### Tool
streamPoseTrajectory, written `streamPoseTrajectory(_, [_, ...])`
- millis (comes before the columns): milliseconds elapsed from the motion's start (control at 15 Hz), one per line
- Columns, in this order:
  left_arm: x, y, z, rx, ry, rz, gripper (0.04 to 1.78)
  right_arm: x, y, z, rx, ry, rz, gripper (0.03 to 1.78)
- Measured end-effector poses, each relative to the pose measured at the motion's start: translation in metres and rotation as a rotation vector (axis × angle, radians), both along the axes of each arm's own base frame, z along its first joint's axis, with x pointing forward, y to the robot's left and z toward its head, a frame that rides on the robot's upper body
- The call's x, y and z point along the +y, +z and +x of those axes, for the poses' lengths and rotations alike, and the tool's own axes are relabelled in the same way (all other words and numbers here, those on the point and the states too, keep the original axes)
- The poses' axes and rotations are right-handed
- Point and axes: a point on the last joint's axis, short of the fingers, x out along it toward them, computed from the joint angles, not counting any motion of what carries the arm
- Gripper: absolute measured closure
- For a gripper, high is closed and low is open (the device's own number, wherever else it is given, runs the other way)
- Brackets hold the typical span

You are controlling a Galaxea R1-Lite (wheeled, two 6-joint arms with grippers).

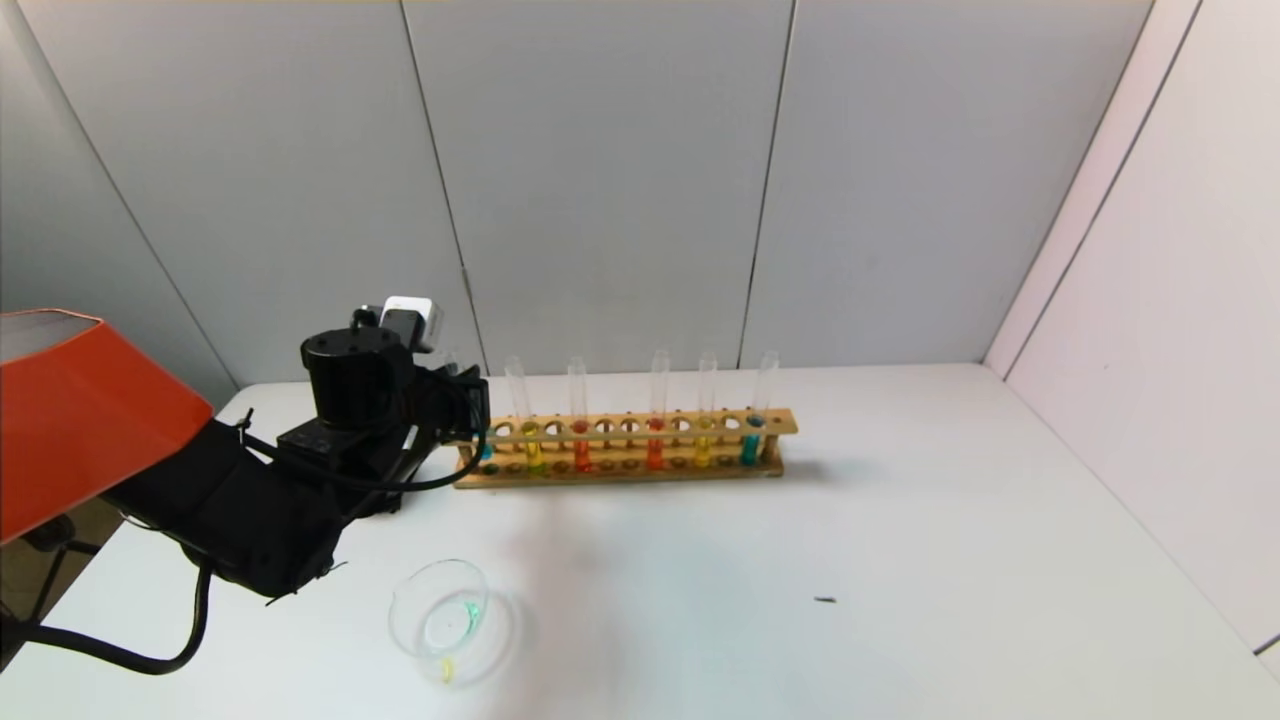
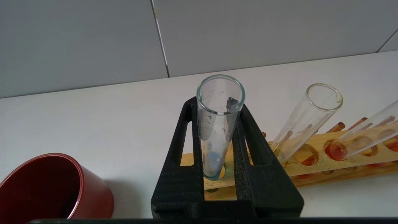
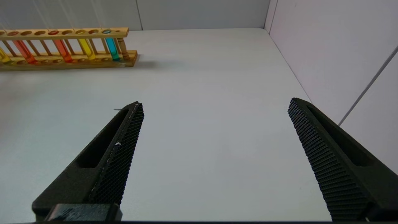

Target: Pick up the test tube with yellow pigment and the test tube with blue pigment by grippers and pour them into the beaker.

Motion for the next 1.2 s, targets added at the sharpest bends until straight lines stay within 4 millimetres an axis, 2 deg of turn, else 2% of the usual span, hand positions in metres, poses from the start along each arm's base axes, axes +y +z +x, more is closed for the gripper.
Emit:
streamPoseTrajectory(600, [-0.001,0.037,0.001,-0.002,-0.006,0.033,1.51,0.0,0.0,0.0,0.0,0.0,0.0,0.11])
streamPoseTrajectory(933, [0.001,0.073,-0.007,-0.026,-0.005,0.039,1.51,0.0,0.0,0.0,0.0,0.0,0.0,0.11])
streamPoseTrajectory(1200, [0.005,0.101,-0.022,-0.041,-0.003,0.034,1.51,0.0,0.0,0.0,0.0,0.0,0.0,0.11])
